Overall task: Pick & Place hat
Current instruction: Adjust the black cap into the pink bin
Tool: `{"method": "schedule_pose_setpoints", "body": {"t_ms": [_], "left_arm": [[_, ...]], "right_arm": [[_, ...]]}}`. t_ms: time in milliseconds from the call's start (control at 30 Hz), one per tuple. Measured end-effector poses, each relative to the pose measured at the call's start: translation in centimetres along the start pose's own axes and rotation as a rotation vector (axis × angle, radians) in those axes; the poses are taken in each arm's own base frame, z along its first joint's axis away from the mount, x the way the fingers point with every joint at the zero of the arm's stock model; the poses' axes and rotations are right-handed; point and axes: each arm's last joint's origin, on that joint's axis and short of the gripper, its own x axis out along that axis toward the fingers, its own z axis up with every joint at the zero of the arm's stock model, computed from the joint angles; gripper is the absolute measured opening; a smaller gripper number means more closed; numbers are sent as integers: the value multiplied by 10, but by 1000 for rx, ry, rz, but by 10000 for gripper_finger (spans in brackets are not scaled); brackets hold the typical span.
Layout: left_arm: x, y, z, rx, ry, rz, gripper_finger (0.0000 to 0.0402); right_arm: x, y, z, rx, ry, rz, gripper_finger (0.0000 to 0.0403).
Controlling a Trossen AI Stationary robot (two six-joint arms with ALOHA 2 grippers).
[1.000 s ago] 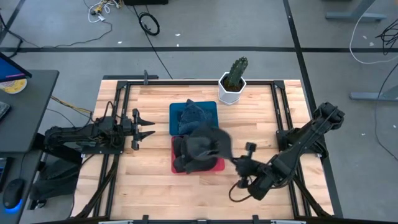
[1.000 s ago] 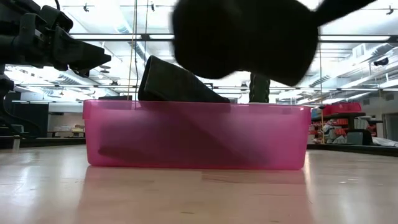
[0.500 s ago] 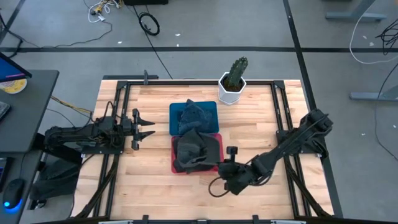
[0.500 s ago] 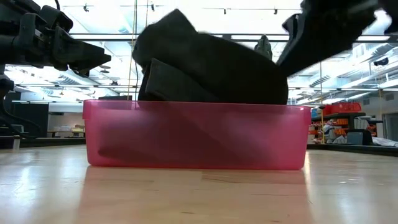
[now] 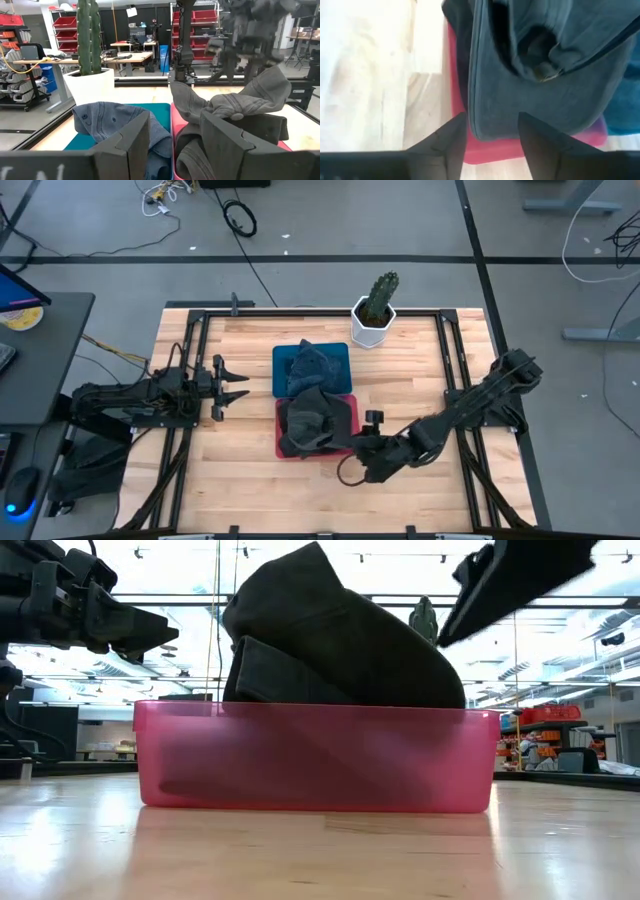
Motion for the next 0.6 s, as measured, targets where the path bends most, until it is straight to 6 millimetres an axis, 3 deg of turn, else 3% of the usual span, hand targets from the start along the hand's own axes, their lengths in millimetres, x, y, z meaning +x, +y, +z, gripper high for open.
{"method": "schedule_pose_setpoints", "body": {"t_ms": [133,233,333,467,600], "left_arm": [[0,0,0,0,0,0,179],[0,0,0,0,0,0,179],[0,0,0,0,0,0,179],[0,0,0,0,0,0,179],[0,0,0,0,0,0,179]], "right_arm": [[-20,-9,9,19,-76,26,197],[-28,-19,18,33,-145,27,188],[-26,-30,29,23,-208,9,136],[-13,-47,45,-25,-281,86,24],[9,-71,57,33,-312,142,11]]}}
